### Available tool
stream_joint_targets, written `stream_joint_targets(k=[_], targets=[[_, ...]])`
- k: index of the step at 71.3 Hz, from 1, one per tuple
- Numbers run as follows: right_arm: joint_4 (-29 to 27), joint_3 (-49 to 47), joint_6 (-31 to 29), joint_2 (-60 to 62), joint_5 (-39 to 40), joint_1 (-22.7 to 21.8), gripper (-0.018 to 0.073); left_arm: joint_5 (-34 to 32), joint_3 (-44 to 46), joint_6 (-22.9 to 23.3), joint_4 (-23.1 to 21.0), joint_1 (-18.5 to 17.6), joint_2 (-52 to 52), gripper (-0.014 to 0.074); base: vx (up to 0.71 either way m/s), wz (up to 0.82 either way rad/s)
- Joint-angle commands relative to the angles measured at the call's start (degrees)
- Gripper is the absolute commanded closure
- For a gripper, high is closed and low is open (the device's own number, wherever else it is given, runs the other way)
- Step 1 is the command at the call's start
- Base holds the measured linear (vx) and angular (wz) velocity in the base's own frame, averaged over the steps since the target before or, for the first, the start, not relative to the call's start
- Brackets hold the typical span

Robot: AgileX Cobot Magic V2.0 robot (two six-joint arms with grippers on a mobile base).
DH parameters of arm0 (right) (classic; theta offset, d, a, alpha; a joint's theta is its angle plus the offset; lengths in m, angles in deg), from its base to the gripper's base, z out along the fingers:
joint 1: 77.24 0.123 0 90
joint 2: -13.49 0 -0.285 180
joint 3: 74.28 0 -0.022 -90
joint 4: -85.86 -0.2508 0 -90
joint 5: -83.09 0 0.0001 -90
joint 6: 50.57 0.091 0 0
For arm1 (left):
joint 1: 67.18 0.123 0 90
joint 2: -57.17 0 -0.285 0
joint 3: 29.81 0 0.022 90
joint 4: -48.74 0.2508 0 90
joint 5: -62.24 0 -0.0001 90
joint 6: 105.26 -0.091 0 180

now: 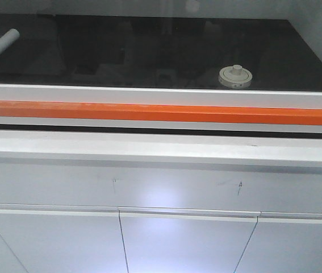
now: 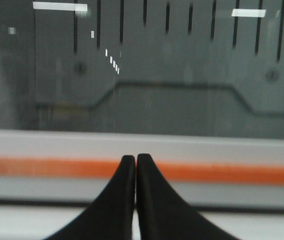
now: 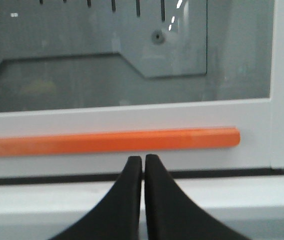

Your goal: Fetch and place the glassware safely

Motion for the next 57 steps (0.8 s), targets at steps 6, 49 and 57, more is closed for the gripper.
stream_joint_targets(k=[6,49,57], targets=[[0.0,-2.3,-0.2,0.7,13.6,-0.2,0.0563,-14.4,2.2,1.2,-3.1,0.0,0.6,0.0603,0.0,0.0],[0.1,-40.3,-1.9,-26.5,3.3,-0.2,0.0563,8.8,48.0,1.0,-2.7,0.0,-30.4,0.0603,0.0,0.0],[0.0,-41.0,-1.9,-33.1,3.5,-0.2,0.0563,8.3,49.1,0.9,-2.7,0.0,-36.1,0.0603,0.0,0.0]])
